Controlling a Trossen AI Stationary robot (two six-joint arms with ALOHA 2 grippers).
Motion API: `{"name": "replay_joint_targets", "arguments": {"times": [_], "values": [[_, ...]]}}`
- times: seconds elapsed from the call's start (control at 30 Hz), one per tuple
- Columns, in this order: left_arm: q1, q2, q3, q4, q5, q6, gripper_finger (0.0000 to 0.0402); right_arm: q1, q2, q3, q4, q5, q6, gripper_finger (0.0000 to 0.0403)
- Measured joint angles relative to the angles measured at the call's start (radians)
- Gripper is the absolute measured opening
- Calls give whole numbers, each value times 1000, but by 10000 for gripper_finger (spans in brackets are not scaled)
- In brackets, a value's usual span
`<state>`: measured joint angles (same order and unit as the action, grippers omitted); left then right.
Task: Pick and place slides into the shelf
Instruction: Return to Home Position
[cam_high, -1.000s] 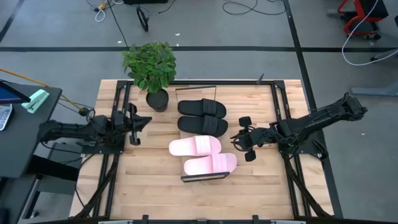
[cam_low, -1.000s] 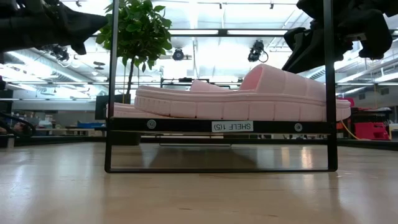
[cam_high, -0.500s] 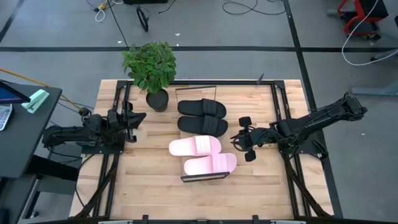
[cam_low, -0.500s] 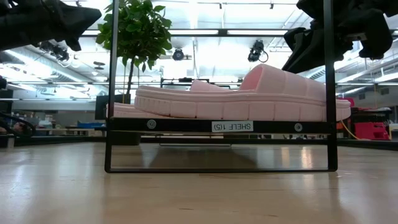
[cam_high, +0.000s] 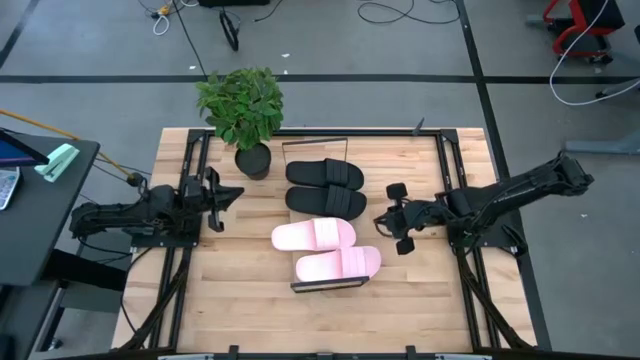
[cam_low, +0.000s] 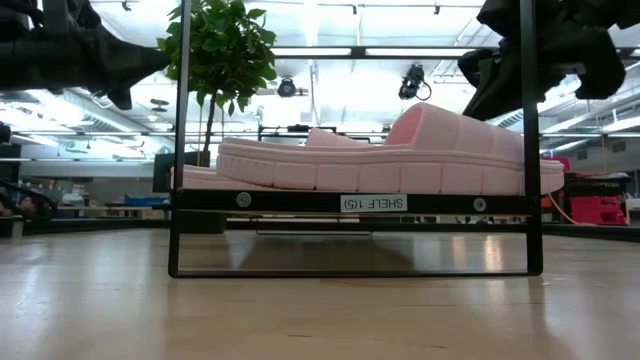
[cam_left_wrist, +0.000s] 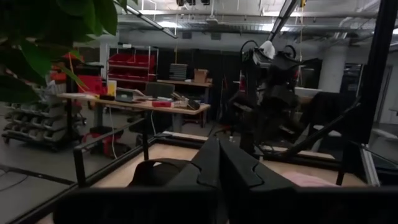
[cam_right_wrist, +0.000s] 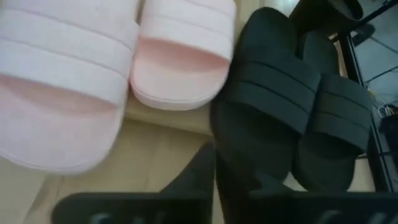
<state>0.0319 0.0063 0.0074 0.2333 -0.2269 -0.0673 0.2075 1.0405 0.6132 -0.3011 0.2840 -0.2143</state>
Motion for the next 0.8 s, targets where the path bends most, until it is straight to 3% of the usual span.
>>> {"name": "replay_joint_targets", "arguments": {"times": [0.27, 0.5, 0.67, 0.8], "values": [[0, 0, 0, 0, 0, -1, 41, -194, -120, -20, 21, -208, -74, 5], [0, 0, 0, 0, 0, 0, 44, -370, -311, -204, 122, -423, -21, 3], [0, 0, 0, -1, 0, 43, 36, -403, -450, -367, 326, -529, 82, 2], [0, 0, 0, -23, -1, 79, 29, -389, -536, -484, 523, -548, 157, 1]]}}
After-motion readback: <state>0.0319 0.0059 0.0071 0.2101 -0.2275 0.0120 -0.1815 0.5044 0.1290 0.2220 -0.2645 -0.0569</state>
